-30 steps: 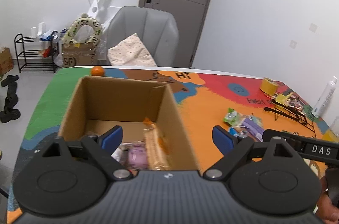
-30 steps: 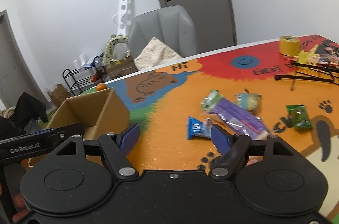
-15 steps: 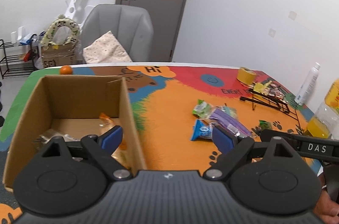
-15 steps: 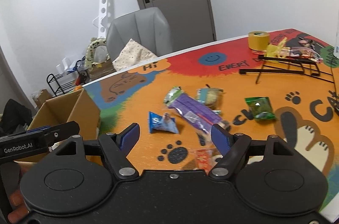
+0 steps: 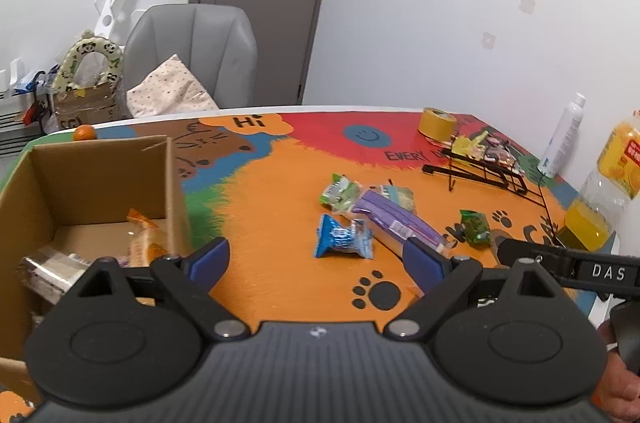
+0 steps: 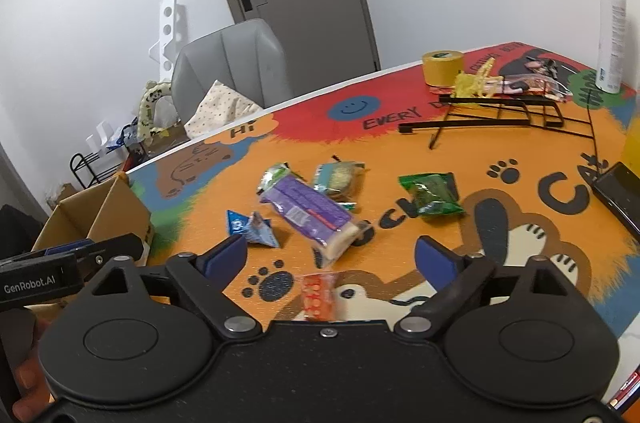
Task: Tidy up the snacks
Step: 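Move both grippers back to the snacks on the table, then grasp the red-orange candy pack with the left gripper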
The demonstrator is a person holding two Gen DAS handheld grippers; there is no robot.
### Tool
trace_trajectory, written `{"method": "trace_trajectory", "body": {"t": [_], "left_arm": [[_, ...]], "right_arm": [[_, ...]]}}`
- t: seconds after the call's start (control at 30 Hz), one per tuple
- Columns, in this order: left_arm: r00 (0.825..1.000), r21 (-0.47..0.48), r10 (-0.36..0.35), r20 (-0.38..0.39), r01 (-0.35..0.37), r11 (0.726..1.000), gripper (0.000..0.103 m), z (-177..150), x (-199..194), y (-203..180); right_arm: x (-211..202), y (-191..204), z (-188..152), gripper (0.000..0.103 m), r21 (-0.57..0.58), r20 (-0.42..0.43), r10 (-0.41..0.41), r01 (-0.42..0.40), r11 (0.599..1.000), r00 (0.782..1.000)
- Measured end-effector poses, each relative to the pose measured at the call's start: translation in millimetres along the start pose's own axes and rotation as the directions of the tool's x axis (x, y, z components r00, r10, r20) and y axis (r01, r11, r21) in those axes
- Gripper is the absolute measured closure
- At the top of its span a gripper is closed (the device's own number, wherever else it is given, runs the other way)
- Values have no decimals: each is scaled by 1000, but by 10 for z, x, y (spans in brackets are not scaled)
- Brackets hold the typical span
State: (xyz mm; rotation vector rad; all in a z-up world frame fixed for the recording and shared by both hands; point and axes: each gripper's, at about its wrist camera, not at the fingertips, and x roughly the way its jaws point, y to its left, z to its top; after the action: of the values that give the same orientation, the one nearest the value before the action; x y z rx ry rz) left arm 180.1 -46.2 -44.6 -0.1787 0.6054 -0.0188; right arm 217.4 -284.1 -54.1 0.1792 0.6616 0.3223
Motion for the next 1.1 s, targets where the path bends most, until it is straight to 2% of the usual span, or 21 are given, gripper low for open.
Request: {"method": "trace_trajectory", "body": {"t": [0.13,0.33,0.97,1.1], "left_arm": [[1000,12,-9,-14,9,1000,10,-32,72,-102],[999,30,-18,-46,19,999,10,-98,206,-249],[993,65,-47,-111,54,996,11,-270,599,-707],[989,45,-60,-138,67,997,13,-298,720,-779]], "right_arm": [[-7,-96,-38,0,9,7,-2,2,1000,1000],[39,-195,-107,0,1,-11,-10,10,1000,1000],[111,-784,-231,0,88,-22,-21,23,996,1000],[136,-867,-225,0,93,-10,-24,24,995,1000]]}}
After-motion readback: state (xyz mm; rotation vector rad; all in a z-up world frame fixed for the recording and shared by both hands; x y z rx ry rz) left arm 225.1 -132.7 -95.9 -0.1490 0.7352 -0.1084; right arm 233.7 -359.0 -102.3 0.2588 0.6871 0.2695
